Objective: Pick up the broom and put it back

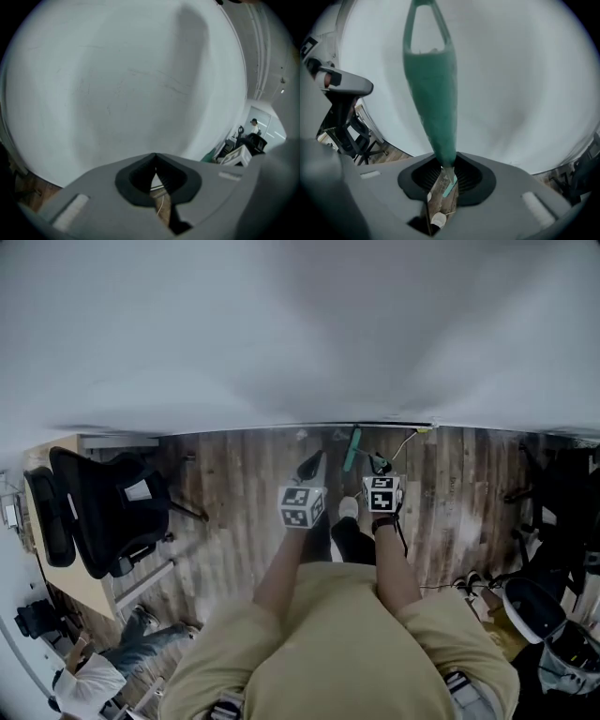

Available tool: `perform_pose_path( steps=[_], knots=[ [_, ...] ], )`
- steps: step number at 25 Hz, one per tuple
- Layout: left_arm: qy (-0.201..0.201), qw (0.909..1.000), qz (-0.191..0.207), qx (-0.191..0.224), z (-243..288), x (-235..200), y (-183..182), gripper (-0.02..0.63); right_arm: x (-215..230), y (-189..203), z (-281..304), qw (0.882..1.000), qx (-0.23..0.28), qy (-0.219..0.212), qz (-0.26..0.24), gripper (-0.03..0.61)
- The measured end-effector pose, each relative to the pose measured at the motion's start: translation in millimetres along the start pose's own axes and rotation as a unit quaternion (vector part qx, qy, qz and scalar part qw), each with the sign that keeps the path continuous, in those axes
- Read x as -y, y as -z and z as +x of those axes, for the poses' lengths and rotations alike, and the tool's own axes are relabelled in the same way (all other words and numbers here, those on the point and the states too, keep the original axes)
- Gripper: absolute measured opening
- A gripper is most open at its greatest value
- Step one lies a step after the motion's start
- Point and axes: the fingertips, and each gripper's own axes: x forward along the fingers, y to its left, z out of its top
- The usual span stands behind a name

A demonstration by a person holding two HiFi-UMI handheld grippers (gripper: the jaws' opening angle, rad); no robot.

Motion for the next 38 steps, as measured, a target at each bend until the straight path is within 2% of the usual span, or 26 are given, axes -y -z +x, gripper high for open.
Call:
perform_pose_path(
  steps=[3,8,11,13,17,23,28,34,38],
  knots=[
    [0.017,0.9998,0.010,0.005,-4.8,20.6,-21.2,0.000,-1.5,-40.9,-42.9,0.999,0.048,0.002,-0.013,0.087],
    [0.044,0.9977,0.032,0.041,-12.5,46.2,-74.4,0.000,7.3,-109.1,-106.5,0.990,0.138,0.008,-0.015,0.088],
    [0.057,0.9951,0.050,0.064,-22.0,62.3,-107.2,0.000,14.5,-151.1,-134.9,0.985,0.174,-0.009,-0.018,0.089],
    [0.069,0.9921,0.058,0.087,-22.7,80.7,-133.9,0.000,20.6,-180.6,-156.0,0.979,0.199,-0.022,-0.028,0.089],
    [0.098,0.9808,0.103,0.134,-31.5,123.2,-186.9,0.000,24.2,-227.3,-200.4,0.970,0.237,-0.030,-0.049,0.091],
    [0.103,0.9631,0.147,0.201,-72.6,154.1,-254.2,0.000,13.9,-273.5,-262.7,0.961,0.268,-0.024,-0.065,0.092],
    [0.096,0.9550,0.161,0.230,-97.7,171.1,-290.8,0.000,14.1,-314.0,-321.9,0.941,0.333,-0.021,-0.061,0.092],
    [0.088,0.9462,0.179,0.255,-127.1,185.7,-313.8,0.000,6.2,-337.8,-375.4,0.916,0.396,-0.019,-0.059,0.092],
    [0.089,0.9467,0.187,0.246,-124.8,208.8,-312.7,0.000,20.6,-333.4,-397.9,0.908,0.416,-0.014,-0.045,0.092]
  ],
)
